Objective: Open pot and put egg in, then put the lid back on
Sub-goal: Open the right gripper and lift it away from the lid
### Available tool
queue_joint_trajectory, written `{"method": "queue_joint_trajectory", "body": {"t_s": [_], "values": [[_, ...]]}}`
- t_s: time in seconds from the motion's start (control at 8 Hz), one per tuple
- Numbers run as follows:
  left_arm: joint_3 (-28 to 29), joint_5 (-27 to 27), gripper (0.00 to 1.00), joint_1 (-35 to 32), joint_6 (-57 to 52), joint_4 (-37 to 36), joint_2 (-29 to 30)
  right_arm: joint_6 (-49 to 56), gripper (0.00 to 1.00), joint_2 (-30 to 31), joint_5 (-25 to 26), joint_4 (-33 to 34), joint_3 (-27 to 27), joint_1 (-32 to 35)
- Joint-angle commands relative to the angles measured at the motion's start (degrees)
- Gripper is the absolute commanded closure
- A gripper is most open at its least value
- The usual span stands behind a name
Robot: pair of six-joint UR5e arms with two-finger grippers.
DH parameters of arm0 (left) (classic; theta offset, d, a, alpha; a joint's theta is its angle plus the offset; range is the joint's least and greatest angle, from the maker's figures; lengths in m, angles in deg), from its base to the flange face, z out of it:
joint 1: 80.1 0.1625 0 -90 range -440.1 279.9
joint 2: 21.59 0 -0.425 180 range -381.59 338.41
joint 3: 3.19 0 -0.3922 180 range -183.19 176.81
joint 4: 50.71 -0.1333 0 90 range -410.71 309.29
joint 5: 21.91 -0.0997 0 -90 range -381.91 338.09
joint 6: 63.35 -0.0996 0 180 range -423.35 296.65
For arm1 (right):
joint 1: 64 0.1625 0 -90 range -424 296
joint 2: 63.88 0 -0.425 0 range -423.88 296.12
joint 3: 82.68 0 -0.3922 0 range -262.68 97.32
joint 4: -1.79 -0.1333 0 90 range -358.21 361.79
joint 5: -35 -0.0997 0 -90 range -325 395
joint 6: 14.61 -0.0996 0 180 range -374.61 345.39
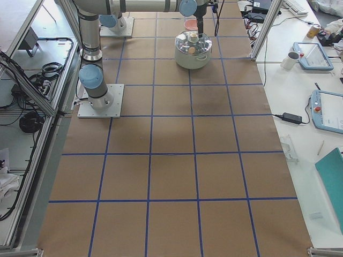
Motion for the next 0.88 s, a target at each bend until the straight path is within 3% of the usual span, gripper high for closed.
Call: {"method": "queue_joint_trajectory", "body": {"t_s": [0.0, 0.25, 0.75], "values": [[0.0, 0.0, 0.0, 0.0, 0.0, 0.0, 0.0, 11.2, 0.0, 10.2, 0.3, -11.3, -0.8, -8.1], [0.0, 0.0, 0.0, 0.0, 0.0, 0.0, 0.0, 15.0, 0.0, 12.9, 0.7, -17.7, -1.4, -9.6], [0.0, 0.0, 0.0, 0.1, -0.2, 0.0, 0.0, 16.3, 0.0, 13.2, 0.5, -16.9, -2.5, -12.8]]}}
